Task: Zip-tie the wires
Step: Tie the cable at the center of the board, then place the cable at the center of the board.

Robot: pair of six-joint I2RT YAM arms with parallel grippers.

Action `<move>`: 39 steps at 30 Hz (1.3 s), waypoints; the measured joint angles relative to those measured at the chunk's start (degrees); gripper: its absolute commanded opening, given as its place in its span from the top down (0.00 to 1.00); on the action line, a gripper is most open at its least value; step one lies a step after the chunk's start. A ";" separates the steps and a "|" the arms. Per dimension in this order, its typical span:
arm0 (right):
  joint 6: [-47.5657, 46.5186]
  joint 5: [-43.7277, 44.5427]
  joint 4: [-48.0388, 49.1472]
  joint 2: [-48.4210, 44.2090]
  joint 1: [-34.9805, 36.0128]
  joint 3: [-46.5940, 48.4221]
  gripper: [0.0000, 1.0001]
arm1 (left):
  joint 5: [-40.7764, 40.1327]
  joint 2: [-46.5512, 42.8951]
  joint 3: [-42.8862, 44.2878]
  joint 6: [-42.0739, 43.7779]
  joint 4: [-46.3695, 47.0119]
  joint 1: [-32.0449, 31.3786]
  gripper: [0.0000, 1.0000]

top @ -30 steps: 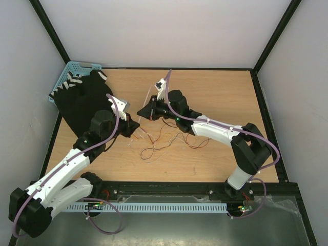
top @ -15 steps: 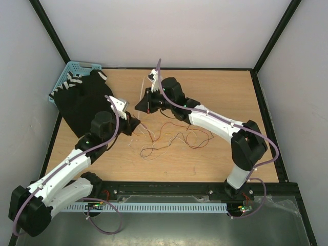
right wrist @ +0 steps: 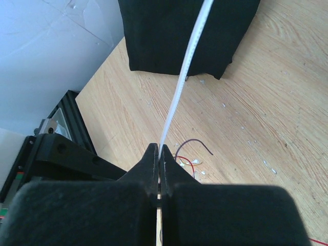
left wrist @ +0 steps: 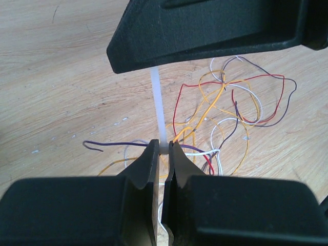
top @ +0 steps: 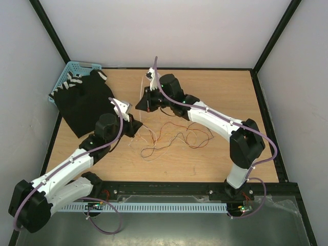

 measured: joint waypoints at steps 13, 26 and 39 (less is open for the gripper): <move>-0.42 -1.03 -2.75 0.17 -0.24 1.27 1.00 | -2.95 4.81 0.02 -0.98 3.39 -1.90 1.00; -1.14 -3.02 0.94 -9.11 -8.31 -8.52 0.31 | -2.29 9.33 5.51 -1.03 -3.39 -3.02 1.00; -0.44 0.81 4.70 -37.88 -36.92 -30.80 0.08 | -5.66 36.65 28.83 -2.03 -8.31 -11.56 1.00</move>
